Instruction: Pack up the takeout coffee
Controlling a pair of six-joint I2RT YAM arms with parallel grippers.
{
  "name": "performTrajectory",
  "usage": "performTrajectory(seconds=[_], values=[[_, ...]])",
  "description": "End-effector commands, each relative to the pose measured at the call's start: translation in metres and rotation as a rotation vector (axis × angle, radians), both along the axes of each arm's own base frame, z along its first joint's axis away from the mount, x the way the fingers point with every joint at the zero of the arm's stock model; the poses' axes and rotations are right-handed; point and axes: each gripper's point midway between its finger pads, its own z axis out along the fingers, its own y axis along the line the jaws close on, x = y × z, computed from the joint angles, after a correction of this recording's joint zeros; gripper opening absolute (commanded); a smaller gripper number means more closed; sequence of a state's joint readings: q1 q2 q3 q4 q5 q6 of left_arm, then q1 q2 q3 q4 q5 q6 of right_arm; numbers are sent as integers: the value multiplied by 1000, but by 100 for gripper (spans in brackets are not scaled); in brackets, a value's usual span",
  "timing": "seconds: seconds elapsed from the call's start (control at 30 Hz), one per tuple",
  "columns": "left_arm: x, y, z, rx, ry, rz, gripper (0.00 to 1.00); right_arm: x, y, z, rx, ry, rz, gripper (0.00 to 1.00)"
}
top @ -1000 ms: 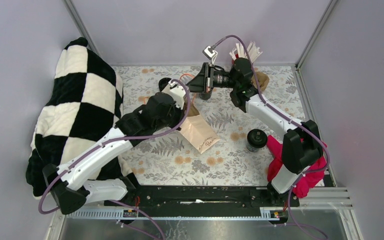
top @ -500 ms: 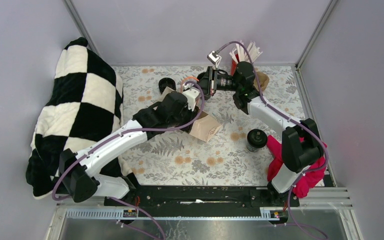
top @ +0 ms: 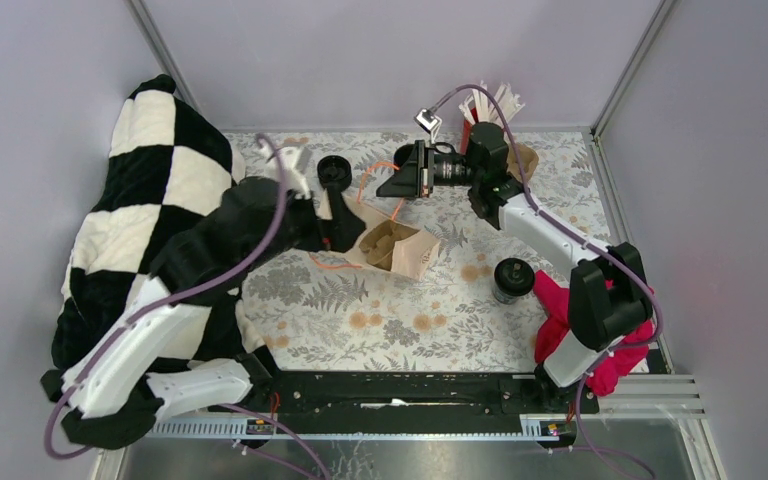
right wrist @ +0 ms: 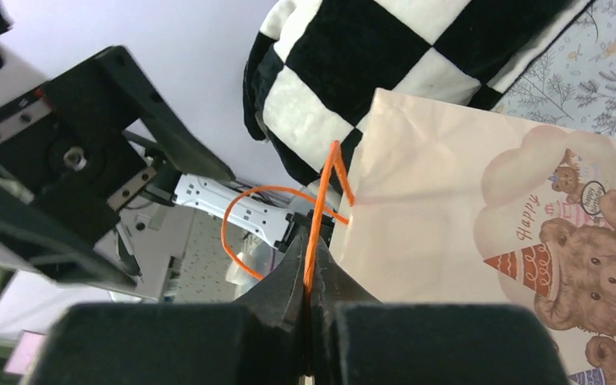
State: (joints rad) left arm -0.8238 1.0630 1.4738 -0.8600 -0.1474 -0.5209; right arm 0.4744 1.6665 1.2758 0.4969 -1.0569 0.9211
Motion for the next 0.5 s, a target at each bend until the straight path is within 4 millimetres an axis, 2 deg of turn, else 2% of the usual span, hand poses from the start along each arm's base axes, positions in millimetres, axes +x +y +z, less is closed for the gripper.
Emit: performTrajectory(seconds=[0.0,0.1,0.17,0.2,0.27,0.47], values=[[-18,42,-36,-23,148,218,99,-34,-3,42,55,-272,72,0],[-34,57,-61,-107,176,263,98,-61,2,37,41,-397,142,0],[-44,68,-65,-200,164,290,94,-76,5,31,22,-462,164,0],[-47,71,-75,-223,175,306,91,-82,5,26,19,-477,167,0],[-52,75,-82,-290,187,325,87,-86,3,27,38,-501,147,0],[-70,54,-117,-315,340,254,98,-93,2,22,75,-492,158,0]])
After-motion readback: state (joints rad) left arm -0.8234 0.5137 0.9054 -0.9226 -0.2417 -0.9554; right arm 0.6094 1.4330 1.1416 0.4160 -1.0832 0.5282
